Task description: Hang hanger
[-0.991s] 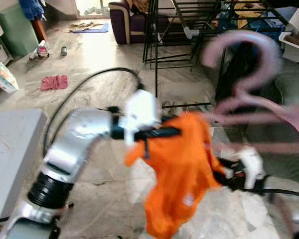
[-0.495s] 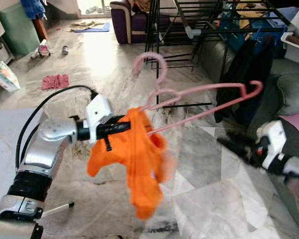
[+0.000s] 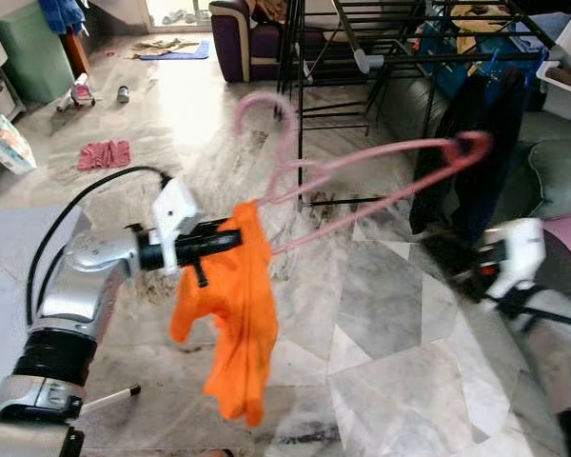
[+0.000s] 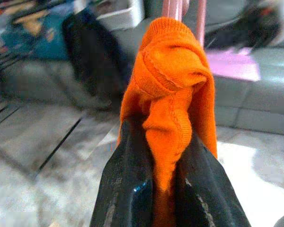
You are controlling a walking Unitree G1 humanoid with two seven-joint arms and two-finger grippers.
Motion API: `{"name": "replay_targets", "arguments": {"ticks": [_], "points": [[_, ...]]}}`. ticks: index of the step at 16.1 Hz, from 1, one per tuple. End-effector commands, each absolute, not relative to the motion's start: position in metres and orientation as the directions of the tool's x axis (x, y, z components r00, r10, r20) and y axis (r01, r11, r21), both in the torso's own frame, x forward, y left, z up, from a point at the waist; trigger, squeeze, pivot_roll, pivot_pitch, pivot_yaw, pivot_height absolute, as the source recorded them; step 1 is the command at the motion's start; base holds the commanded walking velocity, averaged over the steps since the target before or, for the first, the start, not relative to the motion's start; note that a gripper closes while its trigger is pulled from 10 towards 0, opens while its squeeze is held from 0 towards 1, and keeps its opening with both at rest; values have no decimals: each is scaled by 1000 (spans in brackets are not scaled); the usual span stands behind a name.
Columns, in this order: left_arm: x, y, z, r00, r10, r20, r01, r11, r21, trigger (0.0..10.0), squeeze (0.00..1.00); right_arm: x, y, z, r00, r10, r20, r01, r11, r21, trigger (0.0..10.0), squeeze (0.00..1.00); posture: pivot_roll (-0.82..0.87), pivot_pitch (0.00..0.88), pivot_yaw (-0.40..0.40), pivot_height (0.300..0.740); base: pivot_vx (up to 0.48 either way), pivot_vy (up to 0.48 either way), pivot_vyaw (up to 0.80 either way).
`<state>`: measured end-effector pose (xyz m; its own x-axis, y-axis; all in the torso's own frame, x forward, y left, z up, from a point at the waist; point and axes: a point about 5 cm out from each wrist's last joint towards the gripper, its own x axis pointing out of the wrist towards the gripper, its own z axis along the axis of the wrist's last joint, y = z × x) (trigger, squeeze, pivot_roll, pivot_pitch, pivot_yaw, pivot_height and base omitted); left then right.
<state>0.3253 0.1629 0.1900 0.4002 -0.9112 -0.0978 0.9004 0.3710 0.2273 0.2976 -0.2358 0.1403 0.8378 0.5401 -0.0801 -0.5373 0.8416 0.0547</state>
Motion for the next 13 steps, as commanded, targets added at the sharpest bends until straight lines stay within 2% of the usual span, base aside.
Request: {"name": "replay_targets", "arguments": {"ticks": [1, 2, 3, 4, 5, 6, 7, 8, 9, 13], "points": [[321, 148, 201, 315, -946, -76, 925, 288, 249, 0, 0, 294, -224, 137, 795, 600, -86, -594, 800, 88, 10000, 0, 13, 97, -32, 740, 0, 0, 0], [316, 139, 203, 256, -963, -84, 940, 228, 253, 0, 0, 292, -214, 132, 760, 642, -100, -633, 766, 109, 10000, 0, 13, 96, -32, 740, 0, 0, 0], [315, 133, 204, 230, -969, -86, 944, 200, 263, 0, 0, 290, -209, 128, 736, 669, -106, -659, 743, 118, 10000, 247, 15, 95, -27, 740, 0, 0, 0], [313, 127, 207, 201, -976, -85, 947, 171, 273, 0, 0, 291, -205, 125, 724, 681, -108, -666, 731, 151, 10000, 1000, 19, 93, -26, 740, 0, 0, 0], [314, 123, 208, 186, -978, -89, 950, 156, 272, 0, 0, 288, -199, 120, 691, 712, -125, -690, 701, 178, 10000, 1000, 25, 92, -24, 740, 0, 0, 0], [316, 123, 207, 194, -977, -91, 950, 164, 264, 1294, 0, 285, -197, 114, 663, 733, -152, -706, 680, 198, 10000, 1000, 28, 91, -18, 740, 0, 0, 0], [320, 125, 204, 213, -972, -95, 947, 182, 264, 1725, 0, 280, -195, 105, 625, 755, -196, -721, 655, 225, 10000, 1000, 28, 91, -13, 740, 0, 0, 0], [320, 125, 205, 217, -972, -93, 948, 187, 259, 1569, 0, 274, -195, 94, 583, 766, -271, -732, 640, 234, 10000, 1000, 30, 92, -11, 740, 0, 0, 0], [319, 124, 209, 209, -975, -79, 949, 182, 256, 0, 0, 266, -199, 79, 546, 757, -359, -733, 639, 232, 10000, 1000, 35, 91, -9, 740, 0, 0, 0], [308, 108, 229, 123, -992, -40, 950, 106, 294, 0, 0, 266, -202, 69, 559, 740, -373, -701, 663, 263, 10000, 1000, 43, 86, -5, 740, 0, 0, 0]]}}
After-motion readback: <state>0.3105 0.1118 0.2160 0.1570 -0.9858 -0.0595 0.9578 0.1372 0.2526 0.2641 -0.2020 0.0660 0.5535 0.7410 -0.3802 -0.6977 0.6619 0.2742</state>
